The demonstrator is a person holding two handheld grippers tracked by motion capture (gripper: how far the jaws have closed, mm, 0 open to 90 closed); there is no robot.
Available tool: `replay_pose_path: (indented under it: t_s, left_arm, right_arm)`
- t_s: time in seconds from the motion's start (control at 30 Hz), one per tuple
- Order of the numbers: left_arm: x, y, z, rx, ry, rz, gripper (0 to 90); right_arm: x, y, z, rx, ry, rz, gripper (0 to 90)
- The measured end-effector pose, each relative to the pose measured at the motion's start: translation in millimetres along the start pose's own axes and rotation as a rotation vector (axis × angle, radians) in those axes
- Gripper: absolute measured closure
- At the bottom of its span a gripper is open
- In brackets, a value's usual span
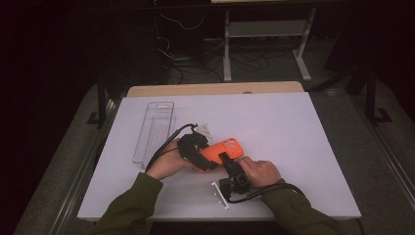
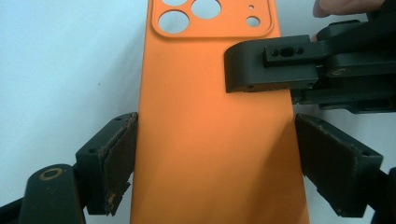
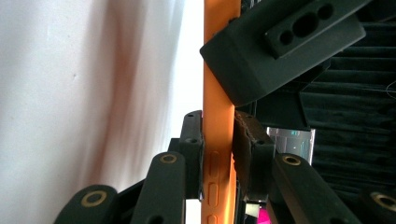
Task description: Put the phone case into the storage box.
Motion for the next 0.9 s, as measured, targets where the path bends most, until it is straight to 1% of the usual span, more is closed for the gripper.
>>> replay_pose_path:
  t_s: [0.07, 0.1, 0.17, 0.2, 0.27, 0.3, 0.33, 0.37, 0.43, 0.5, 0.57, 0.63, 0.67, 0.73, 0.77, 0.9]
  left_arm:
    - [0.2, -0.1, 0.5, -0.003, 0.007, 0.005, 16.2]
    - [0.8, -0.1, 1.3, -0.001, 0.008, 0.002, 16.1]
    - [1.5, -0.1, 2.4, -0.003, 0.016, 0.004, 16.1]
    - [1.9, 0.0, 3.0, -0.006, 0.021, 0.006, 16.0]
    - [3.0, -0.1, 4.1, -0.015, 0.032, 0.006, 15.9]
    - [3.0, 0.1, 4.5, -0.02, 0.043, 0.016, 15.9]
    - [3.5, 0.1, 5.3, -0.023, 0.047, 0.015, 15.8]
    - [3.3, 0.0, 5.8, -0.029, 0.05, 0.015, 15.8]
    - [3.6, -0.3, 7.2, -0.035, 0.05, 0.008, 15.7]
    - [3.6, -0.4, 8.2, -0.042, 0.057, 0.011, 15.6]
    - [3.6, -0.4, 8.3, -0.056, 0.066, 0.017, 15.4]
    - [4.1, 0.0, 9.4, -0.067, 0.072, 0.021, 15.3]
    - [4.0, -0.1, 10.1, -0.08, 0.07, 0.022, 15.3]
    - [4.4, -0.4, 11.8, -0.093, 0.07, 0.015, 15.3]
    - [4.1, -0.9, 12.9, -0.107, 0.074, 0.02, 14.9]
    - [5.1, -0.4, 16.5, -0.124, 0.08, 0.029, 14.1]
  right_arm:
    - [-0.4, -0.2, 0.2, -0.001, 0.01, 0.004, 73.7]
    - [-0.2, 0.0, 0.7, 0.003, 0.007, 0.003, 74.2]
    - [-0.4, 0.1, 0.6, 0.001, 0.026, 0.003, 75.4]
    - [-1.2, 0.1, 1.5, 0.006, 0.019, 0.001, 76.0]
    - [-2.5, 0.2, 2.2, 0.006, 0.032, 0.001, 77.4]
    - [-2.6, 0.4, 2.6, 0.007, 0.032, -0.002, 77.8]
    - [-3.2, 0.3, 3.3, 0.007, 0.031, -0.01, 78.2]
    - [-3.9, 0.5, 3.5, 0.004, 0.038, -0.003, 78.4]
    - [-4.4, 0.6, 4.5, 0.004, 0.046, -0.015, 78.6]
    - [-5.7, 1.1, 4.5, -0.003, 0.054, -0.015, 78.7]
    - [-6.3, 1.3, 5.6, 0.002, 0.047, -0.022, 78.8]
    - [-6.5, 1.2, 5.5, -0.005, 0.062, -0.028, 79.0]
    - [-7.7, 1.6, 6.1, -0.003, 0.053, -0.021, 79.3]
    - [-8.8, 1.9, 6.6, -0.004, 0.043, -0.039, 79.5]
    - [-9.0, 2.2, 6.3, -0.007, 0.047, -0.031, 79.5]
    - [-8.8, 2.3, 5.6, -0.007, 0.039, -0.029, 79.5]
Point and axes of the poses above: each handheld gripper's, and its own axes: z roughly backward along the jaws, y roughly out of its underside, x roughly to its left, the point moved 3 cm from there along -z, roughly forward along the jaws, and after that the axes turned 8 degrees about x, right-handed, at the moved point
